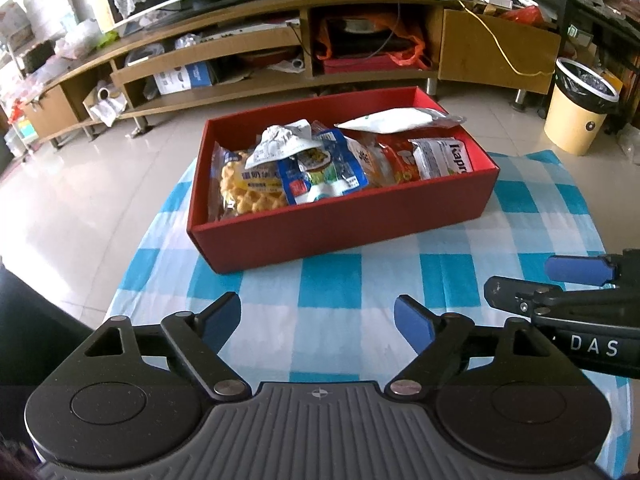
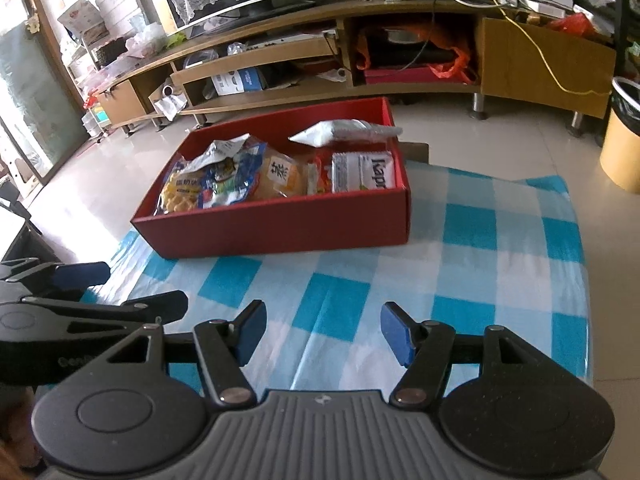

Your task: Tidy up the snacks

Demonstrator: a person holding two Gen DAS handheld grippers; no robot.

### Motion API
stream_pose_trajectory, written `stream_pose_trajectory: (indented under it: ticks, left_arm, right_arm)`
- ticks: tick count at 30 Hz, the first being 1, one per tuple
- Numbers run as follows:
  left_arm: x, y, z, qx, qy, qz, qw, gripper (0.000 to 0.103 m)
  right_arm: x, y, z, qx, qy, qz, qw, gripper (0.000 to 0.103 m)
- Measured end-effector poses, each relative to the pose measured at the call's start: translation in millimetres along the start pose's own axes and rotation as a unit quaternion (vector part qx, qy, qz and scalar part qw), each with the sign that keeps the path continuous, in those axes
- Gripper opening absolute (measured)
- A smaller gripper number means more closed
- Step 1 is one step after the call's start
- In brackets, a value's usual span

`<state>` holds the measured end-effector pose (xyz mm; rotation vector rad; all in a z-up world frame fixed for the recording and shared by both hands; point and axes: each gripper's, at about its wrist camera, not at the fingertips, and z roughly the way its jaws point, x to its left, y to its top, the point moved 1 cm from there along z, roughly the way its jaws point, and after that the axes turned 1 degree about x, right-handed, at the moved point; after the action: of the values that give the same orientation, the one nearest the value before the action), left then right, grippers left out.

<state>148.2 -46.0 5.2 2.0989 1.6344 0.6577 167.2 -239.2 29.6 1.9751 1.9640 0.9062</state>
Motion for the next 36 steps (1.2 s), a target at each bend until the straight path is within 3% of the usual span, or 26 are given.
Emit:
stream_pose_trajectory:
  ticks: [29, 36]
  left_arm:
    - [-1.4, -40.9, -33.5, -0.006, -0.013, -0.028, 0.9995, 0.094]
    - [2.6, -45.5, -35.2, -0.001, -0.001, -0.042, 0.9991, 0.102]
  right_arm:
    - [4.3, -41.5, -43.5, -0.013, 0.018, 0.032, 0.999, 0.063]
    - [5.5, -45.2, -46.6, -0.014, 0.022, 0.032, 0.999, 0.063]
